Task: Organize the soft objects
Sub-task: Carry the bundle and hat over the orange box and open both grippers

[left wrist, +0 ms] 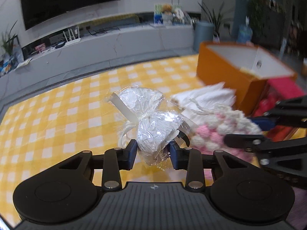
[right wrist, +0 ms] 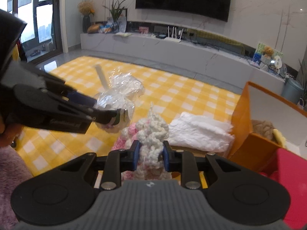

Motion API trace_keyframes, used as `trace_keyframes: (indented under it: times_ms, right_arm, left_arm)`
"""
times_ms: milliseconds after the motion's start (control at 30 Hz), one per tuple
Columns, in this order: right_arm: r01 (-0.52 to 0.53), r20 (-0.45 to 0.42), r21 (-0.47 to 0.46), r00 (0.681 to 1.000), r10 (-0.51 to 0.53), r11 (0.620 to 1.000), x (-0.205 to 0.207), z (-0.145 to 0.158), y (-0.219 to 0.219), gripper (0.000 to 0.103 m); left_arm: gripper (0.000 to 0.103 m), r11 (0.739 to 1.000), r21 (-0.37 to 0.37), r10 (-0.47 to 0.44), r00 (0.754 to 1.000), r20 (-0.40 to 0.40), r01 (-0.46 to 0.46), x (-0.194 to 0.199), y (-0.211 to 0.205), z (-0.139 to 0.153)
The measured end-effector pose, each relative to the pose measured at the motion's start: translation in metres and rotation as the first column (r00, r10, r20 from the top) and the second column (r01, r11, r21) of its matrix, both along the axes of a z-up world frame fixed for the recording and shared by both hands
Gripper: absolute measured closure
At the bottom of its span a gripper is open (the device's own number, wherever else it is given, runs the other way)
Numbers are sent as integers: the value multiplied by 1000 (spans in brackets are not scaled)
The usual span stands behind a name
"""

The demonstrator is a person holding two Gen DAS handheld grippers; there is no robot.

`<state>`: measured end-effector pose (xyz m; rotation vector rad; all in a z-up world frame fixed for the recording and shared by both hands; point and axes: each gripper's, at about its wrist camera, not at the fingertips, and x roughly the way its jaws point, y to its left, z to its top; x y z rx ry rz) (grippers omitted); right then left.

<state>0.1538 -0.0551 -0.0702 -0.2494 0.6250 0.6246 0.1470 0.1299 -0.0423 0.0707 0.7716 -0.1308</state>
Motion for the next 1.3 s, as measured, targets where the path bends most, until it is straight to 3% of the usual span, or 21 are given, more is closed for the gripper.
trace_keyframes:
  times_ms: [233, 600, 767, 1033, 1300]
  right_arm:
    - [47, 84, 63, 995, -52, 997, -27, 34, -46, 79]
    - [128, 154, 136, 977, -149, 982, -55, 69, -118, 80]
    - [170, 192, 151, 961, -198, 974, -54, 82, -151, 79]
    - [253, 237, 138, 930, -280, 957, -40, 100, -206, 79]
    - [339, 191, 125, 914, -358, 933, 4, 95, -248, 79]
  left_arm:
    - [64, 990, -124, 72, 996, 62, -63, -39, -21, 34]
    - [65, 980, -175, 110, 988, 111, -89, -56, -51, 65]
    - [65, 985, -161, 91, 987, 131, -69, -53, -70, 74]
    - [65, 979, -200, -1, 988, 152, 32, -24, -115, 81]
    - [65, 968, -218, -94, 983, 158, 128, 15, -151, 78]
